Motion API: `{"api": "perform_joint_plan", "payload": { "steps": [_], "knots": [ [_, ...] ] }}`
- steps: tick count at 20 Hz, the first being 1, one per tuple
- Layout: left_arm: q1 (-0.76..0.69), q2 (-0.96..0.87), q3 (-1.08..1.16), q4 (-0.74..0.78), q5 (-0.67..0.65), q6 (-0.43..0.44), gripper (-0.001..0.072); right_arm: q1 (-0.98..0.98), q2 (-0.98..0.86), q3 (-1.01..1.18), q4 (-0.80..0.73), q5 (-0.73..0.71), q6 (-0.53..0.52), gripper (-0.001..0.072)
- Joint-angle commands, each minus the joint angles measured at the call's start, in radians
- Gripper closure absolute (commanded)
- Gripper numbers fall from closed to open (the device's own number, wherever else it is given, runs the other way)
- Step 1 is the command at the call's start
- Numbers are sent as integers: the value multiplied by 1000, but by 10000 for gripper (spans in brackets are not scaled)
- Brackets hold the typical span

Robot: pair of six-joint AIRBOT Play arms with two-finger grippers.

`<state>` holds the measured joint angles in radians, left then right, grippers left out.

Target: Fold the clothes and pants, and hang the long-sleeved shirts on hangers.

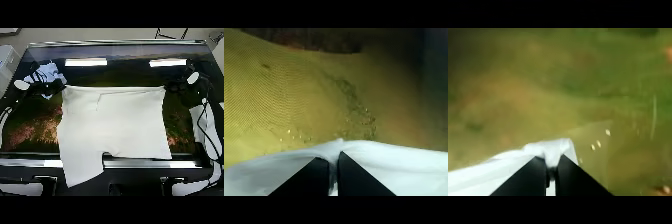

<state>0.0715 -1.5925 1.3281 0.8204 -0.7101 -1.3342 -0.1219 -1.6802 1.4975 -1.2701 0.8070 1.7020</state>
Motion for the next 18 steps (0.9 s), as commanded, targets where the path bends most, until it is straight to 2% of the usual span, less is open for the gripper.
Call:
{"api": "perform_joint_plan", "payload": {
  "steps": [1,5,7,10,12,14,18],
  "knots": [
    [-36,-83,61,-10,80,22,686,2,-35,4,3,-87,39,674],
    [-64,-116,63,-9,27,0,686,-7,-78,9,8,48,42,674],
    [-38,-63,80,41,-70,3,687,-39,-52,37,10,154,25,674],
    [25,40,91,203,-438,-10,686,-83,18,52,-14,438,-92,673],
    [31,52,42,282,-649,-47,686,-78,26,23,-54,618,-92,673],
    [17,49,-92,284,-656,-41,686,-78,26,-79,-40,639,-87,674],
    [16,48,-238,241,-511,-35,686,-78,25,-193,-15,592,-87,673]
  ]
}}
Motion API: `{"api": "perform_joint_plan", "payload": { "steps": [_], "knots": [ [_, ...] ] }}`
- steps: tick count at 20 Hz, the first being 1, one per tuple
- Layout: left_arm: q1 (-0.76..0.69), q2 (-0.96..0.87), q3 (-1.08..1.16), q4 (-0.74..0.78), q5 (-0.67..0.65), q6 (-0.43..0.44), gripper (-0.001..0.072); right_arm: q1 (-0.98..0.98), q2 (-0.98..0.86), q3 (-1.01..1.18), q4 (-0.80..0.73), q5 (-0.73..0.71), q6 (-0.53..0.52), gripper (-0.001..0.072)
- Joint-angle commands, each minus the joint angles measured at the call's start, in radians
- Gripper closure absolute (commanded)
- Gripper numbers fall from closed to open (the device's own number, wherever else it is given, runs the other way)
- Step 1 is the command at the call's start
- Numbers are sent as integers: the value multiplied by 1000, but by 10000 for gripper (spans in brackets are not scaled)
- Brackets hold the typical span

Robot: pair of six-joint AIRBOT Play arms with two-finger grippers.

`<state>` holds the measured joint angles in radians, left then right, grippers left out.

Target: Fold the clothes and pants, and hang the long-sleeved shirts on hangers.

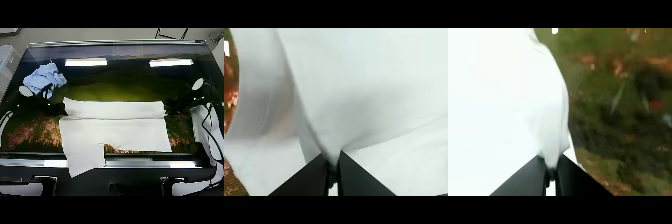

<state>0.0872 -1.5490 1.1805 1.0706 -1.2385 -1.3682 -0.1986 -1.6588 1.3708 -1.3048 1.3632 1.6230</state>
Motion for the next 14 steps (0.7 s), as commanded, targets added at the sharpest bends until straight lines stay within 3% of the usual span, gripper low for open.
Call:
{"api": "perform_joint_plan", "payload": {
  "steps": [1,3,4,5,6,7,10,14],
  "knots": [
    [1,5,-93,-28,27,-2,686,-2,4,-66,37,37,-8,673],
    [10,5,-69,-71,6,-1,639,-5,10,-50,58,46,-6,658],
    [24,7,-39,-73,-29,-1,476,-13,17,-25,57,68,-2,534],
    [47,10,1,-72,-82,0,268,-30,27,14,58,111,-11,317],
    [80,17,46,-62,-149,0,167,-56,40,50,51,165,-41,188],
    [117,32,79,-31,-212,-1,168,-97,56,77,32,223,-49,154],
    [197,124,26,117,-315,-1,226,-214,129,21,-45,309,-48,155],
    [203,314,-410,80,-250,11,227,-253,253,-234,-57,246,-69,155]
  ]
}}
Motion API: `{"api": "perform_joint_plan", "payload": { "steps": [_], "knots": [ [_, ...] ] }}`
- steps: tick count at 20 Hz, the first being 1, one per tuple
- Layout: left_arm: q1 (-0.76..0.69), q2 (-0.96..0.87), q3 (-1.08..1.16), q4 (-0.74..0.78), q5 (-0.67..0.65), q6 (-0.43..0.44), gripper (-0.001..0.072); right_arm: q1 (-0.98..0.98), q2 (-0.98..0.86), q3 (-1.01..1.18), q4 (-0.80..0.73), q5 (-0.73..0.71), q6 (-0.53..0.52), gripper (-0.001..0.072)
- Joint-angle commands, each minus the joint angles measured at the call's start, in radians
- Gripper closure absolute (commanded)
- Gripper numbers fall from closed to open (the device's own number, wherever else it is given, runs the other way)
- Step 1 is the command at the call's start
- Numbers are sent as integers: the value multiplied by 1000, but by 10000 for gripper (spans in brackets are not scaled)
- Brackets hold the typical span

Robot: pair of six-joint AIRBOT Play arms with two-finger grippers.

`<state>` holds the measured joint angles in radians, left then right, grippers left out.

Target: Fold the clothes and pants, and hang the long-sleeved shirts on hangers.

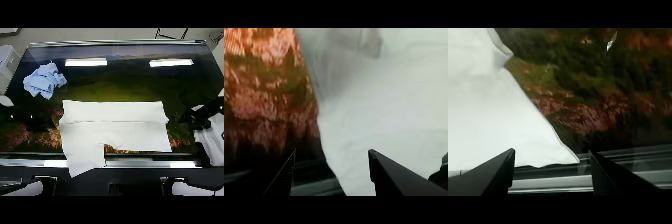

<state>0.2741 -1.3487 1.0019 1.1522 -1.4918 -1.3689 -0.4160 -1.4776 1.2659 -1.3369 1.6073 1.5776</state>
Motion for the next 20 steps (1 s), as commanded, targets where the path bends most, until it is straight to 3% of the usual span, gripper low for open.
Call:
{"api": "perform_joint_plan", "payload": {
  "steps": [1,5,10,11,13,14,15,20],
  "knots": [
    [9,156,-330,-21,36,25,227,-35,79,-150,-28,8,-24,155],
    [-16,218,-546,-92,148,47,227,-35,87,-154,10,18,-23,156],
    [-132,212,-624,-192,292,47,228,-35,87,-154,28,19,-23,156],
    [-162,212,-632,-192,320,14,257,-35,87,-154,27,18,-23,156],
    [-209,212,-643,-192,369,-39,441,-35,88,-165,27,17,-23,156],
    [-220,212,-642,-192,380,-39,653,-35,92,-190,27,16,-25,156],
    [-220,212,-640,-192,386,-38,685,-35,98,-228,26,9,-38,155],
    [-217,236,-619,-177,372,-38,686,-35,113,-468,83,-171,-122,143]
  ]
}}
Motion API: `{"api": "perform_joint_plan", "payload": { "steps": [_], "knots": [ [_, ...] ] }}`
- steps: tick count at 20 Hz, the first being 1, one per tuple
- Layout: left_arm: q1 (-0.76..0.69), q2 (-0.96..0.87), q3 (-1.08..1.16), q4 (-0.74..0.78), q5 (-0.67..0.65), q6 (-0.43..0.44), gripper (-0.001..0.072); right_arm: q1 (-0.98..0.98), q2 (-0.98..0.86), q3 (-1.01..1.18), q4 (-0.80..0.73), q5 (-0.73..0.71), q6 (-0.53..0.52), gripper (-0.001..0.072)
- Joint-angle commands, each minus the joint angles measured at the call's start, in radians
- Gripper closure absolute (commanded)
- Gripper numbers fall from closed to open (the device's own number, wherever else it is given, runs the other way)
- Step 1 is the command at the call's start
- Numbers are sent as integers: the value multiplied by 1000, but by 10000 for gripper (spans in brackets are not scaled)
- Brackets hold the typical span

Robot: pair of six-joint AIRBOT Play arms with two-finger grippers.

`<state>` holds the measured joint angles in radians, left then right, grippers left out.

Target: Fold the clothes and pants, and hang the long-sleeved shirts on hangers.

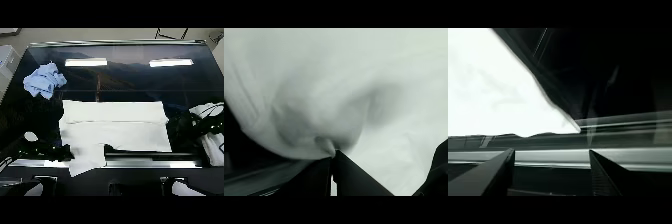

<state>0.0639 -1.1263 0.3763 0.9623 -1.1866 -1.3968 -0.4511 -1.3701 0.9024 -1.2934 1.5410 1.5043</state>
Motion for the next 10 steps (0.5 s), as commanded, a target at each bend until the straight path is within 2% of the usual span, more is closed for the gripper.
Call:
{"api": "perform_joint_plan", "payload": {
  "steps": [1,6,9,10],
  "knots": [
    [-7,23,9,13,60,-10,686,0,5,-129,73,-138,-62,143],
    [-7,60,10,13,42,-11,685,2,4,-214,105,-200,-72,159],
    [-7,76,10,14,42,-11,686,2,4,-233,105,-207,-71,422],
    [-7,85,13,14,40,-11,686,2,4,-227,105,-193,-77,680]
  ]
}}
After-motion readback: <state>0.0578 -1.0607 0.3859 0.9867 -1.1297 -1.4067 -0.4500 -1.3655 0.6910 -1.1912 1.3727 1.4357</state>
